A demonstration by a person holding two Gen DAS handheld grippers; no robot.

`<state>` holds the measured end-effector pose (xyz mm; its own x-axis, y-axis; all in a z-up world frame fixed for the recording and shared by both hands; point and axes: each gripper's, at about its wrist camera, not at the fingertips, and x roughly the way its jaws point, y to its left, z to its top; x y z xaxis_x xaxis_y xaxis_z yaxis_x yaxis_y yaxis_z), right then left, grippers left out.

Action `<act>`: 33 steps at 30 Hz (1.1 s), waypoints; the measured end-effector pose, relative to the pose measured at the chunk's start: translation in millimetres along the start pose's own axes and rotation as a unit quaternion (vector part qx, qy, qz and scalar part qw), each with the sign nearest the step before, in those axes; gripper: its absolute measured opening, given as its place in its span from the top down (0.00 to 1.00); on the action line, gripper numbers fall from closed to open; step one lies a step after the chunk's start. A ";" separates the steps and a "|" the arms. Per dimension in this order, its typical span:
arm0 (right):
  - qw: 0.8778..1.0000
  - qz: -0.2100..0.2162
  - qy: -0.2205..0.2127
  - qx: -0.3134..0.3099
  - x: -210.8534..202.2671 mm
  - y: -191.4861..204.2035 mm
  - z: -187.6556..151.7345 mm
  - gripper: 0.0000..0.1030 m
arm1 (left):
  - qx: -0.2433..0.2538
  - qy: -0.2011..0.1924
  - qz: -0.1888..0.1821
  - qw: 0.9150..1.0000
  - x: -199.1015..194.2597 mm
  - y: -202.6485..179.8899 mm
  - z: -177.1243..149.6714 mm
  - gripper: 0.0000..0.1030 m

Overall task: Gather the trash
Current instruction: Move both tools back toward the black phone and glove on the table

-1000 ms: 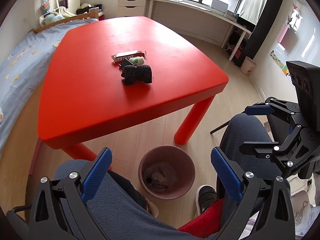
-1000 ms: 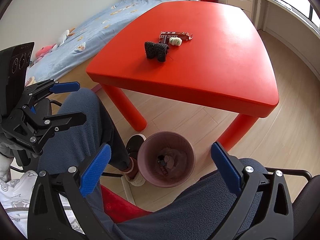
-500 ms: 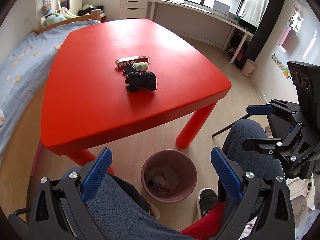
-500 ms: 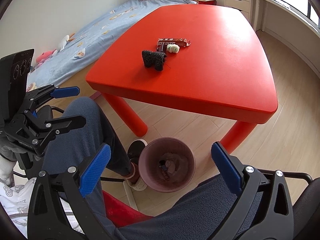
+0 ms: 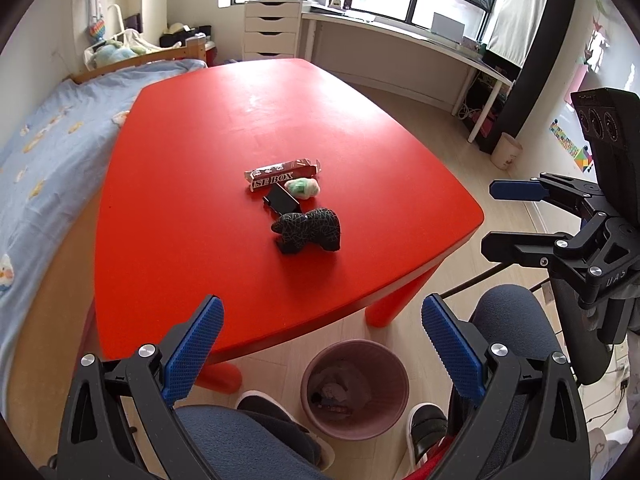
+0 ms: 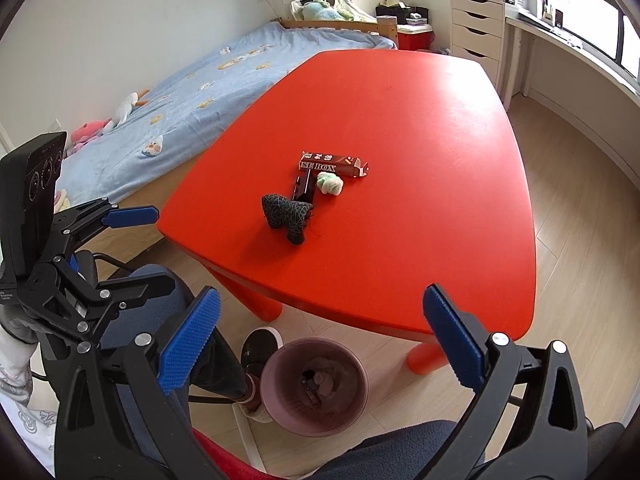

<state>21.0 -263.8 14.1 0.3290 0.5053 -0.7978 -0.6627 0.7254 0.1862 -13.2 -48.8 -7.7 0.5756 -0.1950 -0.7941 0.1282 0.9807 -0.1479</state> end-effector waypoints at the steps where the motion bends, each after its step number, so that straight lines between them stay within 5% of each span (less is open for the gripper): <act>1: 1.000 0.001 -0.002 -0.001 2.7 -1.9 6.4 0.04 | 0.000 0.000 -0.001 1.000 1.9 1.0 3.4 0.07; 13: 1.000 -0.009 0.026 -0.011 70.4 -22.1 65.1 0.04 | -0.014 0.017 -0.007 1.000 42.7 8.5 34.1 0.07; 27: 0.997 -0.006 0.069 -0.015 144.9 -31.4 82.4 0.04 | -0.051 0.038 0.003 0.998 92.9 21.0 34.6 0.08; 33: 0.997 0.000 0.075 -0.026 156.1 -28.8 81.6 0.20 | -0.062 0.030 0.010 0.998 101.4 22.2 34.8 0.08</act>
<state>146.4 -167.6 -69.0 0.2262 0.4269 -0.8755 -0.6980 0.6980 0.1600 76.1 -47.4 -71.0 0.5267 -0.1783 -0.8312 0.0138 0.9794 -0.2014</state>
